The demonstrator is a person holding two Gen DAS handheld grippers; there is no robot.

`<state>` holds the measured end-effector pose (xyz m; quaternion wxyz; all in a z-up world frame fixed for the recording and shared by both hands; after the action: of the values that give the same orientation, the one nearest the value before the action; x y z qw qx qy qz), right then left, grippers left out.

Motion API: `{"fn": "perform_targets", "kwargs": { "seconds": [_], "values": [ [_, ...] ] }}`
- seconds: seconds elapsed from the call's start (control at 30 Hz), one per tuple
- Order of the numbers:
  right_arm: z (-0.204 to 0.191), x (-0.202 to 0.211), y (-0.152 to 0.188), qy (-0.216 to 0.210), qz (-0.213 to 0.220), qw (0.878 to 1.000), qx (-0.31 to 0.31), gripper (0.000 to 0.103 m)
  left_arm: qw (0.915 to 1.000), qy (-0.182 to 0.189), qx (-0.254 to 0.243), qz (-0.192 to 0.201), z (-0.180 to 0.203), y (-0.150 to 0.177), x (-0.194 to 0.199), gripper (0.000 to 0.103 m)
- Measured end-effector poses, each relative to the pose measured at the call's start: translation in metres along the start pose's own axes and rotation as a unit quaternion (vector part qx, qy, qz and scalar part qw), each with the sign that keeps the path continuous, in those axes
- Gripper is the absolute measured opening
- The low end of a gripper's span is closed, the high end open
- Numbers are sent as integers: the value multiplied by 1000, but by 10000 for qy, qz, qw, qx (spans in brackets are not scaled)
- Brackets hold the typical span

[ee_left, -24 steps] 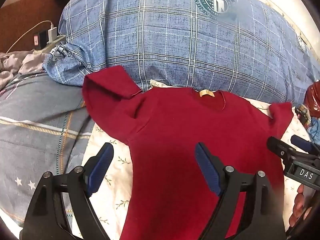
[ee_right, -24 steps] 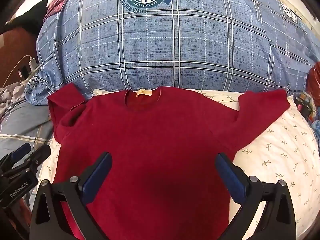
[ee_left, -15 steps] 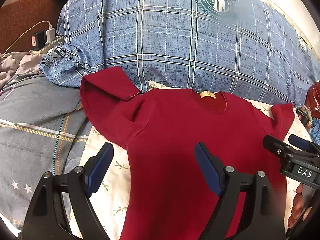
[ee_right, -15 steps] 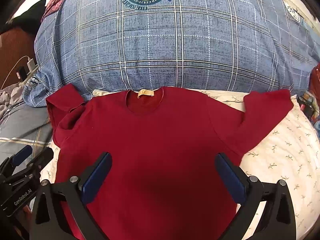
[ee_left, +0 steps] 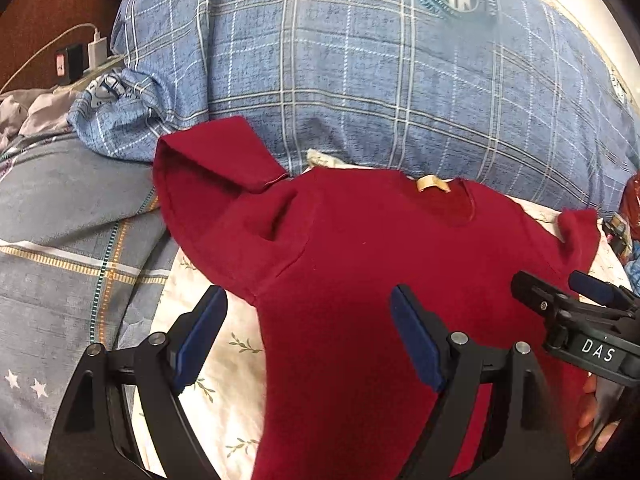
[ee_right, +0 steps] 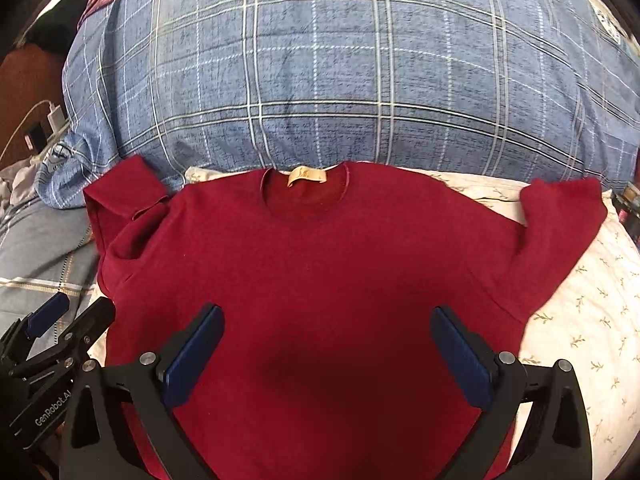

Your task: Fold small clothes

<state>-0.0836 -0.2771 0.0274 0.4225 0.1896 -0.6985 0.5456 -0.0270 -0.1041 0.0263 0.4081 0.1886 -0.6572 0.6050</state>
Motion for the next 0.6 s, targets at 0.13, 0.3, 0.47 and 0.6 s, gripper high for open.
{"fn": "perform_targets", "kwargs": {
  "seconds": [0.13, 0.3, 0.47, 0.6],
  "values": [
    [-7, -11, -2, -77, 72, 9999, -8, 101, 9999, -49, 54, -91, -9, 1, -11, 84],
    [-13, -25, -1, -139, -128, 9998, -105, 101, 9998, -138, 56, -89, -18, -1, -19, 84],
    [-22, -35, -1, -255, -122, 9995, -153, 101, 9998, -156, 138, -37, -27, -5, -26, 84],
    [-25, -44, 0, -267, -142, 9995, -134, 98, 9997, -104, 207, -112, -34, -4, -37, 84]
  ]
}}
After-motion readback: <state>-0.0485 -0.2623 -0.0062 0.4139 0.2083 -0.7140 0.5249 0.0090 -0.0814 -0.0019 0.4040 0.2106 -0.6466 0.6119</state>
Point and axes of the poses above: each gripper's, at about its wrist camera, not at the fingertips, and x roughly against the way its jaws point, z to its right, y to its underside, the point moved 7 cm from there along -x, roughly the way its jaws point, and after that the axes turned 3 degrees about -z, right-handed, at the moved point
